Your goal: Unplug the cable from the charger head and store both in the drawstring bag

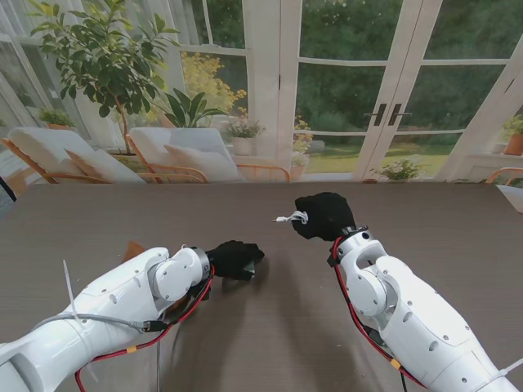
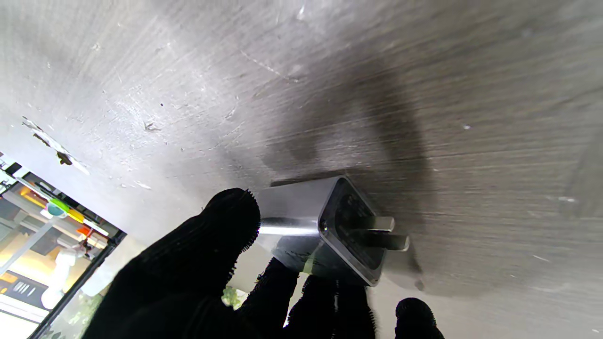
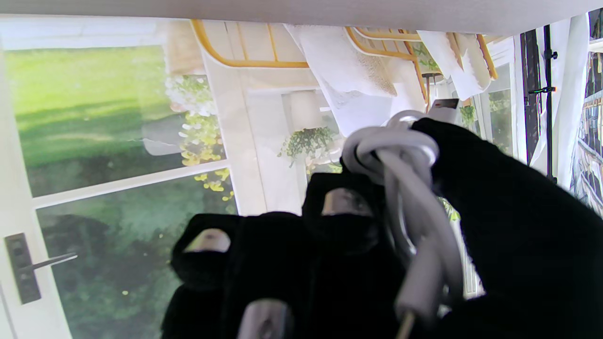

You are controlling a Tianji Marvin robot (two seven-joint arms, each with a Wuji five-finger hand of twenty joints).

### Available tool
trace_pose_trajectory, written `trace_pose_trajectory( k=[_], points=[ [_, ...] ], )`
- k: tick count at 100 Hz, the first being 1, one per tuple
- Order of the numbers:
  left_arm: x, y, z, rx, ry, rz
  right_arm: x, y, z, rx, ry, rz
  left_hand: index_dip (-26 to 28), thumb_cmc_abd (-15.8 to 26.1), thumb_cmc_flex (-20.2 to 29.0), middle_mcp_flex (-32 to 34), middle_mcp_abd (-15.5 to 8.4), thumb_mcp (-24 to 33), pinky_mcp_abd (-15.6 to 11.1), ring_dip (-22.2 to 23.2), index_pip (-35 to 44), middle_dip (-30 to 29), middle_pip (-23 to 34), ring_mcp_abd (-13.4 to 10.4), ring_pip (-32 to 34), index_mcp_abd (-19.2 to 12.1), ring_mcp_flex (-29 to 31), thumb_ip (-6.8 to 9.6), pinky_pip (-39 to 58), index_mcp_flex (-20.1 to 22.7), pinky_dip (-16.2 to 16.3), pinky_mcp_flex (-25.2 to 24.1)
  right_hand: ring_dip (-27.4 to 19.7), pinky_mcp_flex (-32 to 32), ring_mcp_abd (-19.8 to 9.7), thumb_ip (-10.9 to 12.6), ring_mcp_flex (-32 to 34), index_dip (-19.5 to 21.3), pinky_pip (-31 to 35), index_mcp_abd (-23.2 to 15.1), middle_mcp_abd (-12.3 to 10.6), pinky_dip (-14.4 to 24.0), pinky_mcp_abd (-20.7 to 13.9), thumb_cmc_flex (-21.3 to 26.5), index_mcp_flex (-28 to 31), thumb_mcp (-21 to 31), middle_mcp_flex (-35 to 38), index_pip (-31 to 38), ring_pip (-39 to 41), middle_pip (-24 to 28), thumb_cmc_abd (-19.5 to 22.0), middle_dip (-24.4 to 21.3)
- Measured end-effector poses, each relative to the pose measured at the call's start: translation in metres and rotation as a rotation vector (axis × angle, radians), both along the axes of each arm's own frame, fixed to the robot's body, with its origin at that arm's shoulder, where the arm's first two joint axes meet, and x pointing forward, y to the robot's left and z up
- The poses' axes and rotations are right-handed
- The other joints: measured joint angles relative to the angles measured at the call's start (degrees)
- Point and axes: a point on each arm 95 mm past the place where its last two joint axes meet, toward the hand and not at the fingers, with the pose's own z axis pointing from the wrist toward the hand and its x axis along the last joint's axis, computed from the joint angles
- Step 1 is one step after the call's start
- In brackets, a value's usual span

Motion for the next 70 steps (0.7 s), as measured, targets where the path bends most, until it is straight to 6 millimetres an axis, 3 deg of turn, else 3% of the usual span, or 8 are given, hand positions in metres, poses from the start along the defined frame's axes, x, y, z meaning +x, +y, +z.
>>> trace_pose_trajectory(
  k=[5, 11, 40, 52, 70],
  points=[
    [-0.004, 0.003, 0.0, -0.001, -0.008, 0.008, 0.0, 0.0, 0.0, 0.0, -0.001, -0.001, 0.0, 0.0, -0.2, 0.0, 1.4, -0.3, 0.0, -2.7, 0.0, -0.2, 0.0, 1.5, -14.6, 0.1, 0.3, 0.0, 0.0, 0.0, 0.0, 0.0, 0.0, 0.0, 0.0, 0.0, 0.0, 0.0, 0.0, 0.0, 0.0, 0.0, 0.0, 0.0, 0.0, 0.0, 0.0, 0.0, 0.0, 0.0, 0.0, 0.0],
    [-0.008, 0.008, 0.001, -0.008, -0.014, 0.02, 0.0, 0.0, 0.001, -0.001, -0.001, -0.001, -0.9, 0.0, -0.5, 0.2, 1.4, -0.6, 0.0, -3.1, 0.0, -0.4, 0.0, 3.0, -19.6, 0.0, 0.4, 0.0, 0.1, 0.1, 0.5, 0.0, 0.0, 0.0, 0.0, 0.0, 0.0, 0.0, 0.0, 0.0, 0.0, 0.0, 0.0, 0.0, 0.0, 0.0, 0.0, 0.0, 0.0, 0.0, 0.0, 0.0],
    [-0.018, 0.032, 0.032, -0.103, -0.094, 0.092, 0.001, 0.002, 0.001, -0.002, -0.003, -0.004, -0.3, 0.0, -3.8, 3.1, 1.8, -0.9, 0.1, -3.1, 0.3, -0.5, 0.6, 3.9, -21.0, 0.0, 3.5, 0.07, 2.9, 1.5, 5.2, -0.1, 0.0, 0.0, 0.0, 0.0, 0.0, 0.0, 0.0, 0.0, 0.0, 0.0, 0.0, 0.0, 0.0, 0.0, 0.0, 0.0, 0.0, 0.0, 0.0, 0.0],
    [-0.023, 0.041, 0.053, -0.127, -0.149, 0.118, 0.001, 0.003, 0.001, -0.002, -0.002, -0.002, -0.4, 0.0, -5.5, 6.1, 2.4, -1.0, 0.6, -1.4, 0.7, -0.3, 0.7, 5.6, -20.5, 0.0, 6.6, 0.07, 6.4, 3.7, 11.9, -0.2, 0.0, 0.0, 0.0, 0.0, 0.0, 0.0, 0.0, 0.0, 0.0, 0.0, 0.0, 0.0, 0.0, 0.0, 0.0, 0.0, 0.0, 0.0, 0.0, 0.0],
    [-0.044, 0.06, 0.085, -0.114, -0.188, 0.19, 0.001, 0.004, 0.001, 0.004, 0.005, -0.002, -0.5, 0.0, -6.8, 10.6, 3.1, -0.9, 3.0, 2.1, 1.5, 0.9, 1.9, 7.9, -17.9, 0.0, 12.0, 0.07, 10.0, 6.1, 18.7, 3.1, 0.0, 0.0, 0.0, 0.0, 0.0, 0.0, 0.0, 0.0, 0.0, 0.0, 0.0, 0.0, 0.0, 0.0, 0.0, 0.0, 0.0, 0.0, 0.0, 0.0]
  ],
)
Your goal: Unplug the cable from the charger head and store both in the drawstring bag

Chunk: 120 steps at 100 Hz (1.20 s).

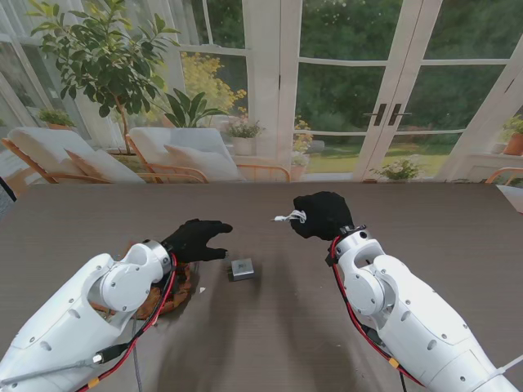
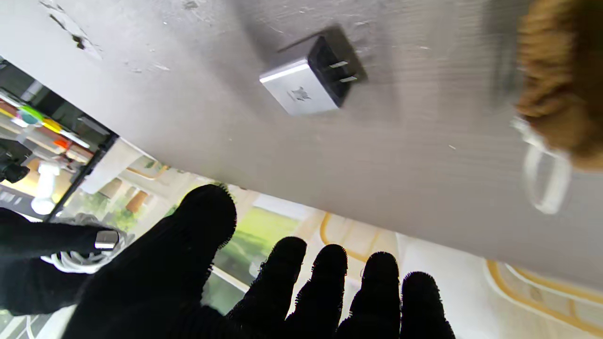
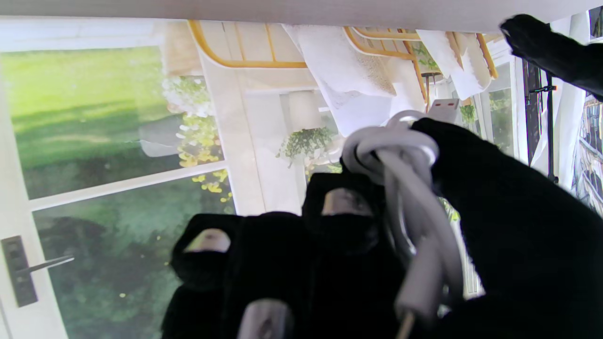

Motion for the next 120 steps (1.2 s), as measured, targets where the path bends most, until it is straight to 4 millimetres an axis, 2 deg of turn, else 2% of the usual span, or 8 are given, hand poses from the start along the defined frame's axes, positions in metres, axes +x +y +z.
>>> trace_pose_trajectory(
  k=[14, 28, 46, 58, 63, 71, 80, 120],
  points=[
    [-0.019, 0.024, 0.019, 0.101, -0.058, 0.074, 0.0, 0.001, -0.001, 0.007, 0.004, -0.002, 0.1, -0.1, -2.3, 3.0, 1.3, -0.2, 2.4, 3.8, 0.6, 1.9, 1.1, 1.9, 4.6, 0.0, 3.1, 0.0, 2.3, 2.0, 4.8, 3.8, 0.0, 0.0, 0.0, 0.0, 0.0, 0.0, 0.0, 0.0, 0.0, 0.0, 0.0, 0.0, 0.0, 0.0, 0.0, 0.0, 0.0, 0.0, 0.0, 0.0],
    [-0.039, 0.049, 0.03, 0.122, -0.034, 0.177, -0.001, 0.003, -0.002, 0.014, 0.009, -0.001, 0.1, -1.2, -3.6, 4.4, 2.0, -0.3, 3.6, 3.8, 0.6, 3.3, 1.2, 3.1, 6.9, 1.4, 3.1, 0.0, 2.9, 2.2, 7.3, 5.6, 0.0, 0.0, 0.0, 0.0, 0.0, 0.0, 0.0, 0.0, 0.0, 0.0, 0.0, 0.0, 0.0, 0.0, 0.0, 0.0, 0.0, 0.0, 0.0, 0.0],
    [-0.056, 0.071, 0.025, 0.144, 0.008, 0.316, -0.001, 0.004, -0.003, 0.017, 0.012, 0.0, 0.2, -1.9, -5.8, 5.8, 4.9, -0.3, 5.4, 4.5, 0.6, 4.2, 1.5, 5.3, 10.7, 4.9, 3.2, -0.02, 4.5, 3.4, 11.0, 7.2, 0.0, 0.0, 0.0, 0.0, 0.0, 0.0, 0.0, 0.0, 0.0, 0.0, 0.0, 0.0, 0.0, 0.0, 0.0, 0.0, 0.0, 0.0, 0.0, 0.0],
    [-0.063, 0.078, 0.021, 0.213, 0.043, 0.357, -0.002, 0.005, -0.004, 0.021, 0.013, -0.001, 0.5, -1.9, -6.5, 6.1, 5.9, -1.5, 5.6, 6.5, 0.6, 6.7, 1.8, 5.9, 14.2, 6.1, 3.2, -0.02, 11.4, 3.4, 14.1, 6.2, 0.0, 0.0, 0.0, 0.0, 0.0, 0.0, 0.0, 0.0, 0.0, 0.0, 0.0, 0.0, 0.0, 0.0, 0.0, 0.0, 0.0, 0.0, 0.0, 0.0],
    [-0.064, 0.08, 0.02, 0.235, 0.046, 0.37, -0.002, 0.005, -0.004, 0.024, 0.013, -0.003, 1.1, -1.9, -7.1, 6.2, 6.2, -2.5, 5.6, 7.1, 0.7, 7.5, 1.9, 6.4, 15.5, 6.2, 3.2, -0.02, 19.3, 3.5, 13.2, 3.9, 0.0, 0.0, 0.0, 0.0, 0.0, 0.0, 0.0, 0.0, 0.0, 0.0, 0.0, 0.0, 0.0, 0.0, 0.0, 0.0, 0.0, 0.0, 0.0, 0.0],
    [-0.065, 0.083, 0.018, 0.237, 0.063, 0.411, -0.002, 0.005, -0.004, 0.027, 0.013, -0.004, 2.3, -1.9, -8.5, 6.8, 6.5, -3.4, 5.7, 7.9, 1.3, 8.6, 2.1, 6.8, 17.6, 6.6, 4.6, -0.03, 31.5, 4.2, 7.5, 1.4, 0.0, 0.0, 0.0, 0.0, 0.0, 0.0, 0.0, 0.0, 0.0, 0.0, 0.0, 0.0, 0.0, 0.0, 0.0, 0.0, 0.0, 0.0, 0.0, 0.0],
    [-0.065, 0.085, 0.016, 0.254, 0.072, 0.442, -0.002, 0.005, -0.004, 0.029, 0.013, -0.006, 2.9, -1.9, -9.8, 7.6, 6.8, -3.4, 6.1, 8.3, 2.1, 9.0, 2.5, 7.4, 19.2, 6.7, 4.7, -0.03, 37.2, 4.9, 4.4, 1.0, 0.0, 0.0, 0.0, 0.0, 0.0, 0.0, 0.0, 0.0, 0.0, 0.0, 0.0, 0.0, 0.0, 0.0, 0.0, 0.0, 0.0, 0.0, 0.0, 0.0],
    [-0.047, 0.09, -0.003, 0.321, 0.136, 0.494, -0.002, -0.001, -0.005, 0.035, 0.016, -0.02, 5.5, -1.9, -10.7, 12.0, 7.7, -5.9, 7.8, 10.2, 4.6, 12.2, 3.9, 9.0, 24.4, 7.4, 9.0, -0.03, 46.7, 8.3, 2.1, 3.5, 0.0, 0.0, 0.0, 0.0, 0.0, 0.0, 0.0, 0.0, 0.0, 0.0, 0.0, 0.0, 0.0, 0.0, 0.0, 0.0, 0.0, 0.0, 0.0, 0.0]
  ],
)
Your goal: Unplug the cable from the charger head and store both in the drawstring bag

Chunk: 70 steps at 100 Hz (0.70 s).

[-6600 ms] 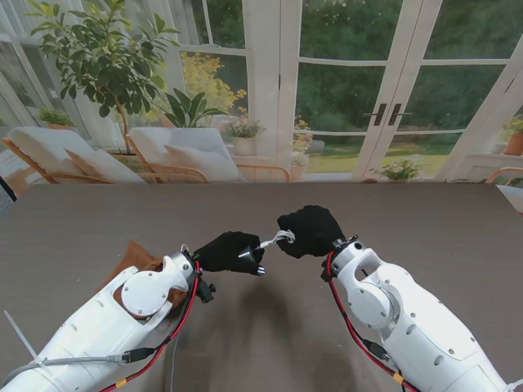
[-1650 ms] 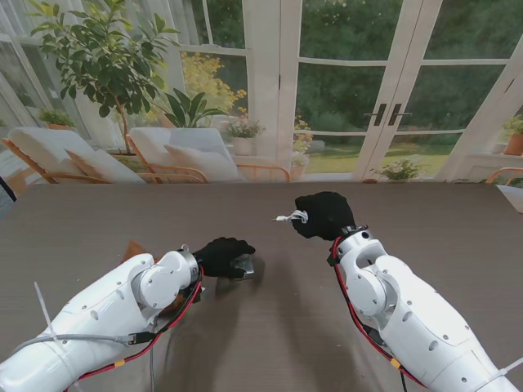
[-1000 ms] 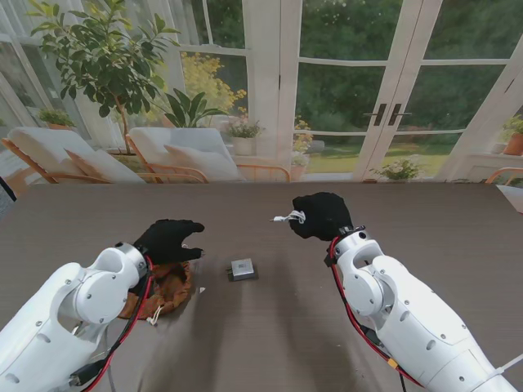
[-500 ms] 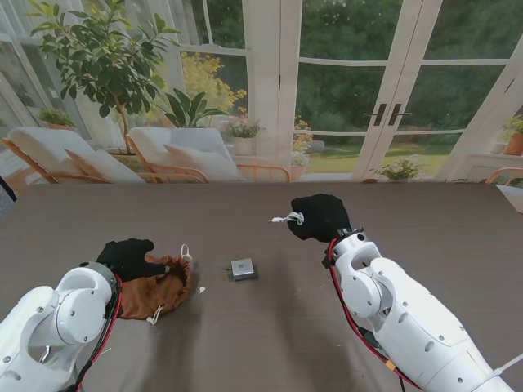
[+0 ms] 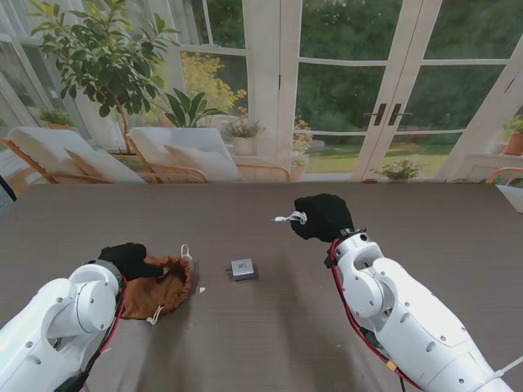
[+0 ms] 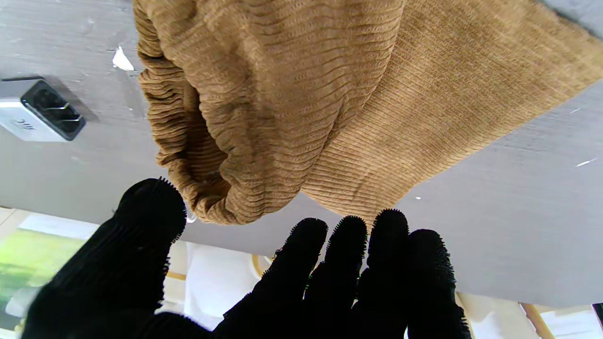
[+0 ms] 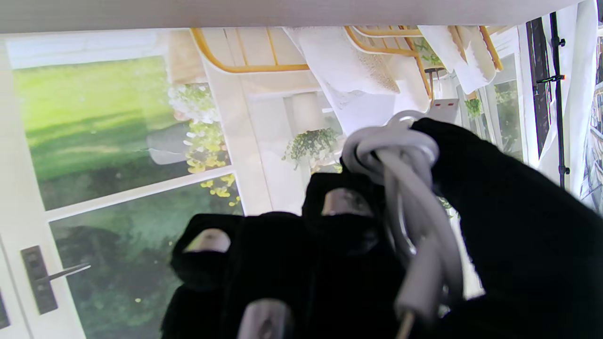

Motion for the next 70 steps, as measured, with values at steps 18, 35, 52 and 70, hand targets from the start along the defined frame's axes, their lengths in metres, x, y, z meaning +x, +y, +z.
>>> trace_pose_trajectory(
  k=[18, 35, 52, 70],
  points=[
    [0.005, -0.001, -0.006, 0.017, 0.036, 0.011, -0.001, -0.002, 0.0, 0.002, 0.002, -0.003, 4.7, 0.0, -1.5, 2.3, 0.1, 0.0, 1.0, 1.0, 5.6, 2.4, 3.0, 0.6, 4.1, 0.0, 2.4, 0.0, 5.9, 1.8, 0.0, 2.5, 0.0, 0.0, 0.0, 0.0, 0.0, 0.0, 0.0, 0.0, 0.0, 0.0, 0.0, 0.0, 0.0, 0.0, 0.0, 0.0, 0.0, 0.0, 0.0, 0.0],
    [0.01, -0.002, -0.013, 0.036, 0.053, 0.013, -0.002, -0.003, 0.0, 0.004, 0.006, -0.004, 12.1, 0.0, -2.3, 4.8, 0.1, 1.2, 1.8, 3.2, 15.6, 7.5, 9.1, 0.7, 9.1, -0.9, 5.6, 0.0, 9.7, 3.5, 0.0, 5.9, 0.0, 0.0, 0.0, 0.0, 0.0, 0.0, 0.0, 0.0, 0.0, 0.0, 0.0, 0.0, 0.0, 0.0, 0.0, 0.0, 0.0, 0.0, 0.0, 0.0],
    [0.015, -0.004, -0.021, 0.043, 0.075, 0.02, -0.003, -0.004, 0.0, 0.004, 0.009, -0.004, 17.3, 0.0, -2.9, 9.1, -0.5, 2.7, 3.3, 5.2, 26.5, 11.5, 16.2, 0.7, 14.6, -2.1, 11.6, 0.0, 12.9, 4.8, 0.9, 11.7, 0.0, 0.0, 0.0, 0.0, 0.0, 0.0, 0.0, 0.0, 0.0, 0.0, 0.0, 0.0, 0.0, 0.0, 0.0, 0.0, 0.0, 0.0, 0.0, 0.0],
    [0.02, -0.004, -0.031, 0.04, 0.079, 0.025, -0.003, -0.005, 0.001, 0.002, 0.01, -0.004, 19.5, 0.0, -2.0, 16.3, -2.4, 7.5, 5.2, 6.8, 33.6, 16.1, 23.2, 0.7, 21.8, -4.1, 19.2, 0.0, 17.8, 10.0, 2.4, 19.0, 0.0, 0.0, 0.0, 0.0, 0.0, 0.0, 0.0, 0.0, 0.0, 0.0, 0.0, 0.0, 0.0, 0.0, 0.0, 0.0, 0.0, 0.0, 0.0, 0.0]
  ],
)
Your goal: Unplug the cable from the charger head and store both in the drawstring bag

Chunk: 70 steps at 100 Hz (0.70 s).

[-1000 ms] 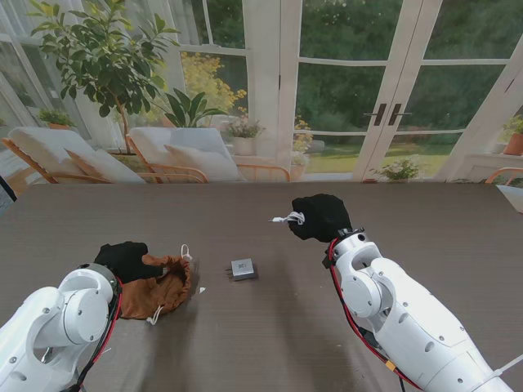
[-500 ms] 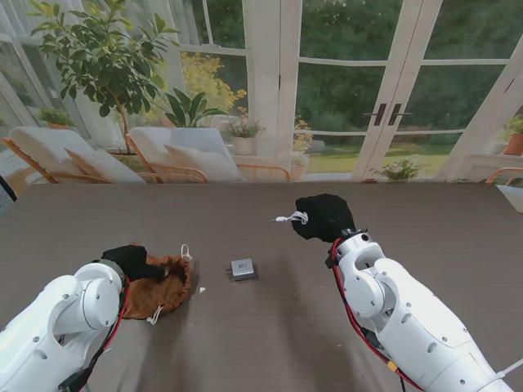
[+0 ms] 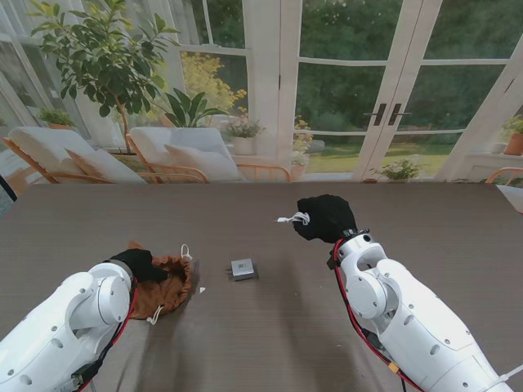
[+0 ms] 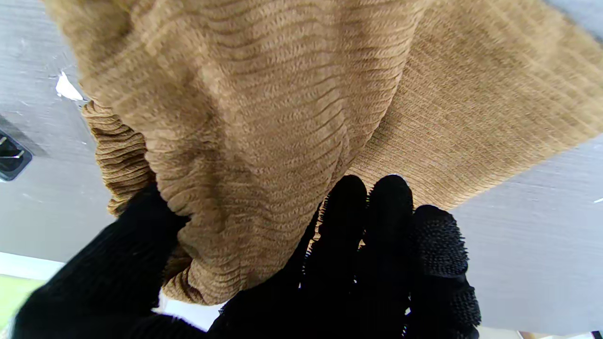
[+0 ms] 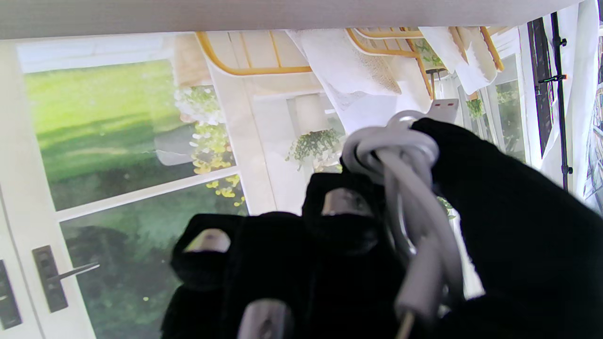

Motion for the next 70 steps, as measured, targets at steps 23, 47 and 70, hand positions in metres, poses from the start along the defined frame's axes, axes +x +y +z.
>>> trace_pose_trajectory(
  k=[23, 47, 70],
  points=[
    [0.005, 0.0, -0.01, -0.029, -0.087, 0.008, -0.001, -0.001, 0.001, -0.005, 0.004, 0.003, 6.8, -1.7, 10.8, 10.1, -4.2, 6.9, 2.3, 5.2, 23.0, 16.0, 17.3, -3.0, 19.7, -3.7, 10.7, -3.49, 10.6, 4.6, 3.0, 11.3, 0.0, 0.0, 0.0, 0.0, 0.0, 0.0, 0.0, 0.0, 0.0, 0.0, 0.0, 0.0, 0.0, 0.0, 0.0, 0.0, 0.0, 0.0, 0.0, 0.0],
    [-0.001, -0.003, -0.006, -0.049, -0.123, -0.068, -0.004, 0.0, 0.005, -0.002, -0.002, 0.009, 13.9, -1.0, 8.9, 14.2, -6.4, 10.4, 2.2, 7.0, 31.3, 24.6, 28.8, -6.6, 33.3, -4.8, 17.9, -1.7, 14.9, 6.2, 3.7, 18.8, 0.0, 0.0, 0.0, 0.0, 0.0, 0.0, 0.0, 0.0, 0.0, 0.0, 0.0, 0.0, 0.0, 0.0, 0.0, 0.0, 0.0, 0.0, 0.0, 0.0],
    [-0.01, -0.01, 0.022, -0.079, -0.198, -0.106, -0.011, 0.005, 0.013, 0.001, -0.011, 0.029, 17.8, -0.5, 6.2, 17.8, -8.3, 12.6, 1.6, 4.9, 33.0, 26.0, 31.5, -8.2, 36.2, -6.7, 22.4, 0.63, 19.3, 9.4, -2.3, 24.5, 0.0, 0.0, 0.0, 0.0, 0.0, 0.0, 0.0, 0.0, 0.0, 0.0, 0.0, 0.0, 0.0, 0.0, 0.0, 0.0, 0.0, 0.0, 0.0, 0.0]
  ],
)
